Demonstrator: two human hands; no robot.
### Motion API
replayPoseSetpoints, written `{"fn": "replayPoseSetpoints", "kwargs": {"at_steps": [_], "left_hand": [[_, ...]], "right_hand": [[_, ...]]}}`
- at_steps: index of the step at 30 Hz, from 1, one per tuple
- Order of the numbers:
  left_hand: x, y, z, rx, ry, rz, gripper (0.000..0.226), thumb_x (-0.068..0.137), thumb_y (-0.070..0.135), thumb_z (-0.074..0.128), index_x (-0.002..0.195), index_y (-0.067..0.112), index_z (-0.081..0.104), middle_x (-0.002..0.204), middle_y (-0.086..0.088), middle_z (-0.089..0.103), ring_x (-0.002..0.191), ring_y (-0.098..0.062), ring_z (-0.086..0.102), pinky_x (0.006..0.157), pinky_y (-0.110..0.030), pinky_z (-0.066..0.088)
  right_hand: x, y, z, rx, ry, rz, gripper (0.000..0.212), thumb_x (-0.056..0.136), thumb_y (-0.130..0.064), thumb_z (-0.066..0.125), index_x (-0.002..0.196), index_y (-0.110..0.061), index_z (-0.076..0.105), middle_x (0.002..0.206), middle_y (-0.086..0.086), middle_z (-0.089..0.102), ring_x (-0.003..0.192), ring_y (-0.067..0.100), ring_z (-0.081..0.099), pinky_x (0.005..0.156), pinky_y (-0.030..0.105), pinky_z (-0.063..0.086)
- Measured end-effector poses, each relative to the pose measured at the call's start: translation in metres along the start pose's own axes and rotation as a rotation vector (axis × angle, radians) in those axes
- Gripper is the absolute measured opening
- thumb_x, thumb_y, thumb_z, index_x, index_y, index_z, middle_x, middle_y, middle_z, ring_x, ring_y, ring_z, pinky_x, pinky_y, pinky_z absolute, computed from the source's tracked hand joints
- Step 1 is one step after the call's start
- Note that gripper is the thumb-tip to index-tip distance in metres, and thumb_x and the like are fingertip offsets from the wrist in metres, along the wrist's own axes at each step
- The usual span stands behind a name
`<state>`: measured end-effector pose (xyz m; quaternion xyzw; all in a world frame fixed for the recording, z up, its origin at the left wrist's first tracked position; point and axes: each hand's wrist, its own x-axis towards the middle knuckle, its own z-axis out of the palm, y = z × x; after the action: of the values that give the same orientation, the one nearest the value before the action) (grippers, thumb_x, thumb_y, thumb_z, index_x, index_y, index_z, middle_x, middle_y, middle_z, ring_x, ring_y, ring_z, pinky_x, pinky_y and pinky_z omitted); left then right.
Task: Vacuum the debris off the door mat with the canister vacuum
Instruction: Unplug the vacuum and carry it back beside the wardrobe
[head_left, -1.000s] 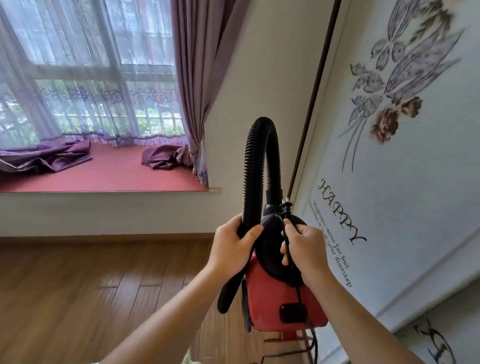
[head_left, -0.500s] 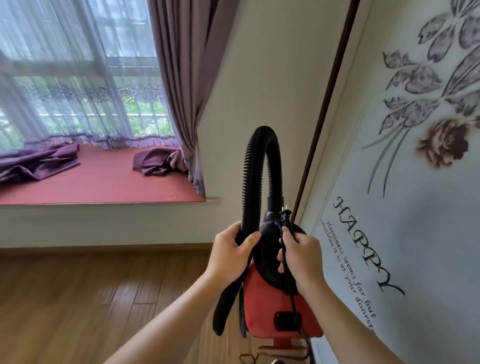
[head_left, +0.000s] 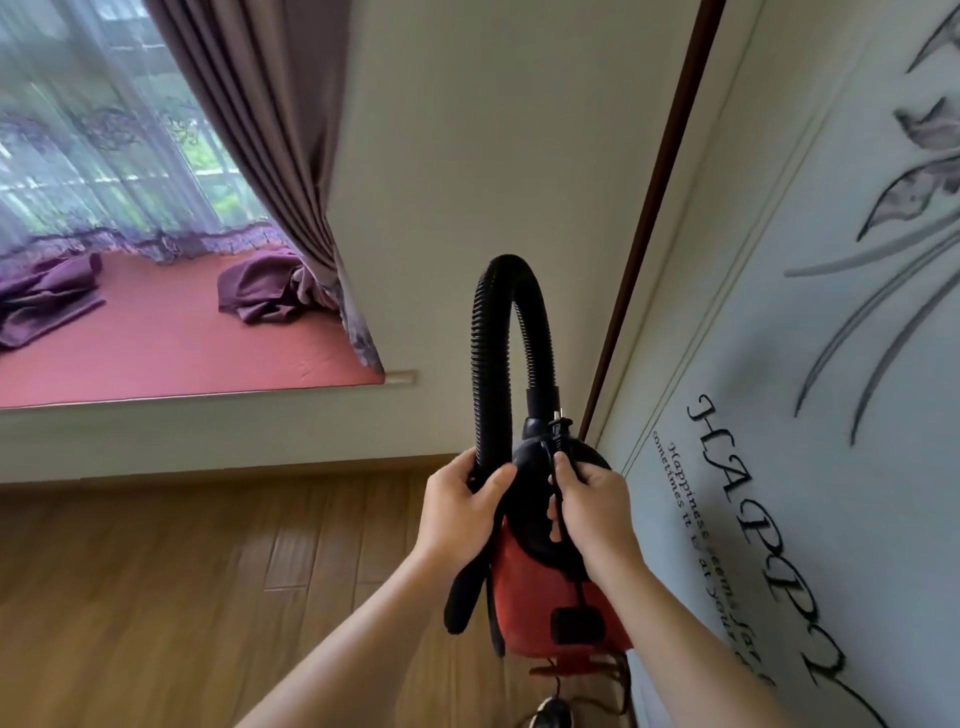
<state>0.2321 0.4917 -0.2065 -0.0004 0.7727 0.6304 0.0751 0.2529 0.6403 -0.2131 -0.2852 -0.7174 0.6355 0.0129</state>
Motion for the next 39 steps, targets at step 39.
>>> {"fn": "replayPoseSetpoints", "kwargs": {"at_steps": [39], "left_hand": [[0.304, -0.478, 0.158, 0.073, -0.258, -0.431, 0.015, 0.099, 0.036, 0.064, 0.095, 0.023, 0.072, 0.084, 0.010, 0.077, 0.078, -0.006, 0.074, 0.067, -0.024, 0.058]], "right_hand": [[0.386, 0.409, 0.113, -0.217, 0.085, 0.343, 0.050, 0.104, -0.033, 0.054, 0.065, -0.001, 0.063, 0.050, 0.008, 0.060, 0.038, 0.027, 0.054, 0.046, 0.033, 0.047]]}}
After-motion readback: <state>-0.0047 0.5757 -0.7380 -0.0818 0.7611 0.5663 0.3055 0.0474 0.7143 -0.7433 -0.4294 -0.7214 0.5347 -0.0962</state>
